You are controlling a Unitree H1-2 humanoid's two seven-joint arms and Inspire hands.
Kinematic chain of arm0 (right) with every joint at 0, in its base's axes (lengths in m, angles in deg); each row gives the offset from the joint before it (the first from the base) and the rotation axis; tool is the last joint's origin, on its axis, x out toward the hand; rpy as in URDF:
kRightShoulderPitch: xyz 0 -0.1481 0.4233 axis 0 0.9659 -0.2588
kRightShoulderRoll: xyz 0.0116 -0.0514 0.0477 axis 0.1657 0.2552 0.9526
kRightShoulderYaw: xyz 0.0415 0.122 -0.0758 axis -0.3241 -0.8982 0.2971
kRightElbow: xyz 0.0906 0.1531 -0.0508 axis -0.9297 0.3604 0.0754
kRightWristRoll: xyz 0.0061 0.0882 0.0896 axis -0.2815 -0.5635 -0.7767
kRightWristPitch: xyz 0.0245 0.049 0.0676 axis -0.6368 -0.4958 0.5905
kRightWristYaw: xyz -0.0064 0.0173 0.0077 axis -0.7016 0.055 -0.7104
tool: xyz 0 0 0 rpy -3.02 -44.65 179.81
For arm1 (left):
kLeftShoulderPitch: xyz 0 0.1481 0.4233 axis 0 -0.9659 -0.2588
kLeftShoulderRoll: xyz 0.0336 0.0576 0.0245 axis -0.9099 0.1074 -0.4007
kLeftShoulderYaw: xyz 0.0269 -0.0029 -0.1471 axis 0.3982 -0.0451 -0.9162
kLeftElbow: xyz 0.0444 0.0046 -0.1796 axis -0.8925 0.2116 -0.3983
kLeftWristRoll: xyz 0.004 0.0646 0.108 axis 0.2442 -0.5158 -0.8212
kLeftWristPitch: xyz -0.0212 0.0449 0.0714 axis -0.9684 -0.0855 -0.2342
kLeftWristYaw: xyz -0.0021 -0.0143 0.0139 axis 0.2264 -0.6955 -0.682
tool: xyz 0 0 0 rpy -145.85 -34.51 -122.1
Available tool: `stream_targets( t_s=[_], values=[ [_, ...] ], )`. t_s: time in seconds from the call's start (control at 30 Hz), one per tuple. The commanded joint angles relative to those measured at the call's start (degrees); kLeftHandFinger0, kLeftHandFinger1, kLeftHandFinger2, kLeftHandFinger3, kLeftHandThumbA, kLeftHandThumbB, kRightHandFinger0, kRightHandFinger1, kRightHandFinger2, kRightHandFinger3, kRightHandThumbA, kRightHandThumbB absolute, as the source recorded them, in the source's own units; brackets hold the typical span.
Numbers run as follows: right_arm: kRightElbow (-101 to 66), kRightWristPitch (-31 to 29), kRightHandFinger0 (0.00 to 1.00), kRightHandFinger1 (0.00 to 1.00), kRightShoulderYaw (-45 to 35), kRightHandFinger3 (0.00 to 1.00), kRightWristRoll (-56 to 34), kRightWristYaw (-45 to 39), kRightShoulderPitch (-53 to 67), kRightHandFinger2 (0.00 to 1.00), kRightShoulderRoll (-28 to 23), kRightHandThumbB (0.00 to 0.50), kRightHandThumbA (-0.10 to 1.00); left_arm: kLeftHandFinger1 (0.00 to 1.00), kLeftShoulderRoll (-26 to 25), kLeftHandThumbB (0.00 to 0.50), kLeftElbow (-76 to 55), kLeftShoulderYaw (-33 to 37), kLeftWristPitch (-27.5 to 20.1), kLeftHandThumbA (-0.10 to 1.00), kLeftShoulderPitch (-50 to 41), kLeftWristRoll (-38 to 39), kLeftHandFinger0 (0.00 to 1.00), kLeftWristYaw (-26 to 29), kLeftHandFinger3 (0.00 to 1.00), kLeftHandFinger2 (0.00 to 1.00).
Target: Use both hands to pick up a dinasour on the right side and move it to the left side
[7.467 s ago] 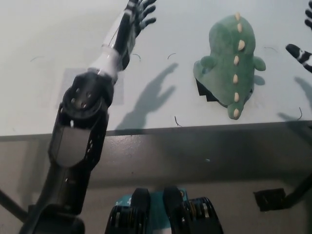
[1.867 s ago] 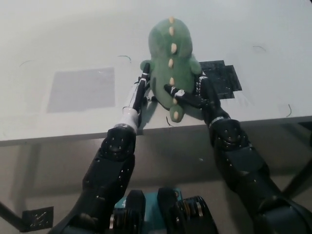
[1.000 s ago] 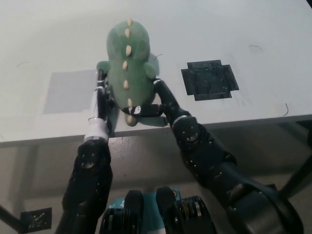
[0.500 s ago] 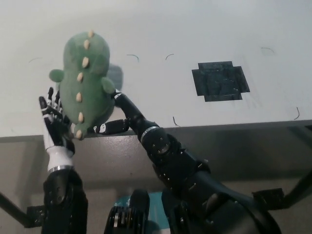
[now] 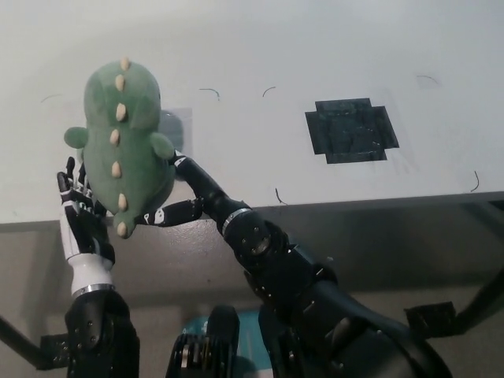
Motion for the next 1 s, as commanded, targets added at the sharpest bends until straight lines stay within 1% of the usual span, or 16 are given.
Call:
stream_targets(
  t_s=[0.0,0.07,0.13,0.2,0.23,0.27,0.3,0.37,0.47,0.6,0.67,0.7,0.87,0.9,0.93,0.97],
  values=[
    [-1.30,-1.15,1.00,1.00,1.87,1.00,3.00,-4.33,-0.55,1.00,3.98,0.000,1.00,1.00,0.90,0.026,-0.07,0.91,1.26,0.94,-0.47,1.43,1.00,-1.29,1.00,1.00],
    [-1.48,-1.13,1.00,1.00,1.79,1.00,3.04,-4.04,-0.43,1.00,3.78,0.033,1.00,1.00,0.59,0.059,0.28,1.41,1.16,0.99,-0.24,0.66,1.00,-1.32,1.00,1.00],
    [-1.58,-1.38,1.00,1.00,1.98,1.00,3.42,-3.41,0.16,1.00,3.77,0.057,1.00,1.00,1.00,0.060,0.51,1.34,0.45,0.99,-0.47,1.86,1.00,-2.19,1.00,1.00],
    [-1.60,-2.25,1.00,1.00,2.50,1.00,4.13,-2.70,0.75,1.00,3.95,0.056,1.00,1.00,1.29,0.043,0.41,1.25,-0.76,0.98,-0.99,3.03,1.00,-3.19,1.00,1.00],
    [-1.58,-2.61,1.00,1.00,2.55,1.00,4.25,-2.46,0.92,1.00,4.14,0.061,1.00,1.00,1.34,0.053,-0.03,1.26,-0.14,0.98,-1.15,3.15,1.00,-3.01,1.00,1.00],
    [-1.54,-2.65,1.00,1.00,2.57,1.00,4.31,-2.41,0.95,1.00,4.22,0.061,1.00,1.00,1.30,0.055,-0.10,1.27,-0.10,0.98,-1.23,3.25,1.00,-3.00,1.00,1.00],
    [-1.62,-3.31,1.00,1.00,2.93,1.00,5.04,-1.11,1.00,1.00,4.05,0.061,1.00,1.00,1.54,0.088,0.94,0.99,-0.05,0.97,-0.33,4.07,1.00,-3.05,1.00,1.00],
    [-1.91,-2.98,1.00,1.00,2.44,1.00,4.65,-1.28,1.02,1.00,3.81,0.018,1.00,1.00,1.31,0.091,1.93,1.50,-0.09,1.00,0.44,3.89,1.00,-3.43,1.00,1.00],
    [-1.69,-2.67,1.00,1.00,1.80,1.00,4.43,-1.81,-0.11,1.00,3.45,0.000,1.00,1.00,0.71,0.102,3.66,1.64,-0.47,1.00,2.17,4.32,1.00,-4.09,1.00,1.00],
    [-0.50,-2.70,1.00,1.00,1.17,1.00,4.27,-1.21,-1.41,1.00,3.36,0.000,1.00,1.00,0.26,0.088,4.98,1.68,0.34,1.00,3.99,4.68,1.00,-3.86,1.00,1.00],
    [-0.57,-2.70,1.00,1.00,1.11,1.00,4.24,-1.54,-1.26,1.00,3.11,0.013,1.00,1.00,0.51,0.096,5.55,1.79,-0.68,1.00,4.09,4.53,1.00,-3.75,1.00,1.00],
    [-1.00,-2.44,1.00,1.00,1.19,1.00,4.34,-1.61,-0.98,1.00,3.07,0.001,1.00,1.00,0.66,0.102,5.37,1.85,-0.72,1.00,3.81,4.69,1.00,-3.87,1.00,1.00],
    [-2.55,-2.44,1.00,1.00,0.78,1.00,3.70,-3.38,-0.36,1.00,1.97,0.000,1.00,1.00,-0.28,0.056,7.24,3.30,-1.67,1.00,4.27,4.34,1.00,-5.95,1.00,1.00],
    [-3.95,-2.37,1.00,1.00,-0.91,1.00,1.42,-5.34,0.12,1.00,1.33,0.000,1.00,1.00,-1.37,0.005,6.99,3.37,-0.93,0.96,4.46,6.08,1.00,-8.48,1.00,1.00],
    [-4.05,-2.40,1.00,1.00,-1.25,1.00,1.19,-5.55,0.15,1.00,1.38,0.000,1.00,1.00,-1.68,0.005,6.91,3.45,-0.82,0.95,4.44,6.32,1.00,-8.81,1.00,1.00],
    [-5.37,-2.85,1.00,1.00,-1.78,1.00,0.95,-5.73,0.75,1.00,0.63,0.000,1.00,1.00,-2.52,0.045,6.73,3.20,0.34,0.89,4.39,7.94,1.00,-10.26,1.00,1.00]
  ],
)
